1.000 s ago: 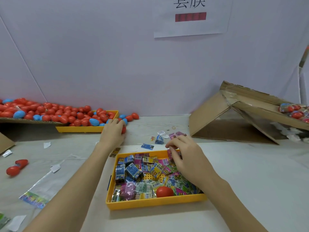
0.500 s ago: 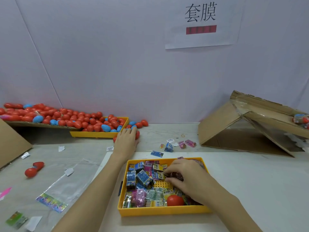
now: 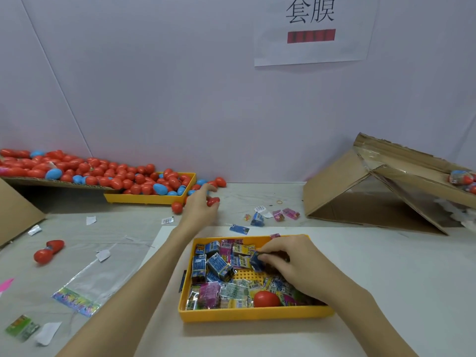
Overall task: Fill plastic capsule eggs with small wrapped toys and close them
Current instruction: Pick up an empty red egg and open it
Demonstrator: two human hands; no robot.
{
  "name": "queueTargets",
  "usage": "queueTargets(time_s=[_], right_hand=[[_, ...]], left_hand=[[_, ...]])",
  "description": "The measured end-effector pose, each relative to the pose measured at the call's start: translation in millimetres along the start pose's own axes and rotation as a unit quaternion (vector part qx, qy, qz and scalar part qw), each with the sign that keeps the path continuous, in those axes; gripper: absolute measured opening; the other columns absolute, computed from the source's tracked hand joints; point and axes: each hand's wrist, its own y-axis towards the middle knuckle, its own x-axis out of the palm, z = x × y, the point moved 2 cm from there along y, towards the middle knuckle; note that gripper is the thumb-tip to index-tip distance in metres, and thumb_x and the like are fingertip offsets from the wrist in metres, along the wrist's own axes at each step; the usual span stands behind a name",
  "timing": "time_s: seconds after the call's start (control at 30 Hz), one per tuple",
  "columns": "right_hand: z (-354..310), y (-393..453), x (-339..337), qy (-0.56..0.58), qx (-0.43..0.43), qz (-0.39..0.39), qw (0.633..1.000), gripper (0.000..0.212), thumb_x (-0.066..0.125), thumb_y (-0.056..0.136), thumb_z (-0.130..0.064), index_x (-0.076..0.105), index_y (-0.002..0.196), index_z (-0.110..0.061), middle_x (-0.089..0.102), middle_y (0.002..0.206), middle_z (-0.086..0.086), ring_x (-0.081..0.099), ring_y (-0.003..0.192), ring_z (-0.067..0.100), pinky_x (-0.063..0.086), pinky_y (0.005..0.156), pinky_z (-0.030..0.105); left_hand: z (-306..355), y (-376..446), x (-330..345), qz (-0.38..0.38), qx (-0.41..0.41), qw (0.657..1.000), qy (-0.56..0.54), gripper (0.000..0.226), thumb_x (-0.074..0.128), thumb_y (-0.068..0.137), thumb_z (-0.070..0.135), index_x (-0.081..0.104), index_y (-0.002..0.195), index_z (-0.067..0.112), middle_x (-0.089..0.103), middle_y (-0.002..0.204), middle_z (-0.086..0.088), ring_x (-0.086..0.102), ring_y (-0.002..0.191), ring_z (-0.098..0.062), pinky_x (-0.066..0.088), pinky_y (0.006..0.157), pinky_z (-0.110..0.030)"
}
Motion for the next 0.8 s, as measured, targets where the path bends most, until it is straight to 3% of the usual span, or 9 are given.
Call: queueTargets(time_s=[0.17, 0.23, 0.3, 0.4, 0.5, 0.57, 0.67, 0.8], right_hand=[[1, 2, -1, 0.053, 0.007, 0.044, 0.998, 0.019, 0.065, 0.101, -0.023, 0.079, 0.113, -0.020, 0.069, 0.099, -0.013, 0.062, 0.088, -0.001, 0.044, 0.078, 0.008], [1, 3, -3, 0.053, 0.016, 0.056, 0.997, 0.018, 0.066, 0.101, -0.023, 0.079, 0.111, -0.019, 0.066, 0.099, -0.008, 0.060, 0.086, 0.004, 0.044, 0.075, 0.010], [2, 3, -5, 0.058, 0.024, 0.072, 0.995, 0.016, 0.067, 0.100, -0.021, 0.080, 0.110, -0.019, 0.068, 0.097, -0.008, 0.060, 0.084, 0.004, 0.044, 0.074, 0.010], [4, 1, -9, 0.074, 0.035, 0.108, 0.991, 0.009, 0.071, 0.097, -0.022, 0.079, 0.100, -0.023, 0.073, 0.088, -0.012, 0.064, 0.082, 0.000, 0.047, 0.073, 0.011], [7, 1, -10, 0.093, 0.044, 0.135, 0.986, 0.012, 0.072, 0.097, -0.023, 0.077, 0.086, -0.020, 0.071, 0.074, -0.008, 0.066, 0.074, 0.006, 0.050, 0.069, 0.019], [8, 1, -11, 0.112, 0.050, 0.147, 0.981, 0.018, 0.070, 0.098, -0.024, 0.075, 0.082, -0.018, 0.071, 0.071, -0.004, 0.066, 0.072, 0.010, 0.052, 0.069, 0.022], [9, 1, -11, 0.124, 0.057, 0.149, 0.979, 0.027, 0.066, 0.101, -0.026, 0.073, 0.077, -0.017, 0.069, 0.068, -0.002, 0.063, 0.071, 0.011, 0.046, 0.064, 0.017], [7, 2, -9, 0.139, 0.048, 0.131, 0.980, 0.034, 0.060, 0.104, -0.028, 0.071, 0.075, -0.013, 0.067, 0.067, 0.001, 0.061, 0.069, 0.014, 0.047, 0.067, 0.025]], left_hand=[[42, -55, -14, -0.025, -0.003, 0.975, -0.220, 0.016, 0.062, 0.102, 0.020, 0.074, 0.110, 0.027, 0.074, 0.094, 0.003, 0.072, 0.087, -0.016, 0.052, 0.067, -0.011], [54, -78, -20, -0.024, 0.006, 0.962, -0.273, 0.014, 0.073, 0.096, 0.027, 0.073, 0.109, 0.031, 0.075, 0.093, 0.009, 0.072, 0.088, -0.009, 0.052, 0.070, -0.010], [60, -97, -22, -0.033, 0.017, 0.953, -0.302, 0.027, 0.083, 0.087, 0.027, 0.072, 0.111, 0.032, 0.074, 0.097, 0.015, 0.072, 0.089, -0.006, 0.054, 0.075, -0.013], [56, -116, -17, -0.041, 0.028, 0.948, -0.315, 0.028, 0.080, 0.089, 0.019, 0.071, 0.114, 0.026, 0.075, 0.101, 0.005, 0.075, 0.088, -0.011, 0.059, 0.078, -0.020], [53, -120, -13, -0.059, 0.058, 0.947, -0.311, 0.023, 0.060, 0.103, 0.014, 0.067, 0.124, 0.019, 0.076, 0.100, -0.005, 0.076, 0.088, -0.020, 0.062, 0.083, -0.030], [54, -118, -15, -0.064, 0.086, 0.949, -0.295, 0.026, 0.047, 0.108, 0.016, 0.065, 0.127, 0.017, 0.074, 0.095, -0.007, 0.075, 0.082, -0.022, 0.062, 0.077, -0.029], [54, -120, -18, -0.076, 0.116, 0.954, -0.266, 0.032, 0.038, 0.108, 0.026, 0.067, 0.118, 0.017, 0.069, 0.085, -0.007, 0.069, 0.070, -0.021, 0.057, 0.064, -0.028], [56, -122, -20, -0.072, 0.097, 0.958, -0.261, 0.035, 0.035, 0.111, 0.021, 0.068, 0.099, 0.015, 0.063, 0.073, -0.003, 0.060, 0.064, -0.018, 0.048, 0.057, -0.026]])
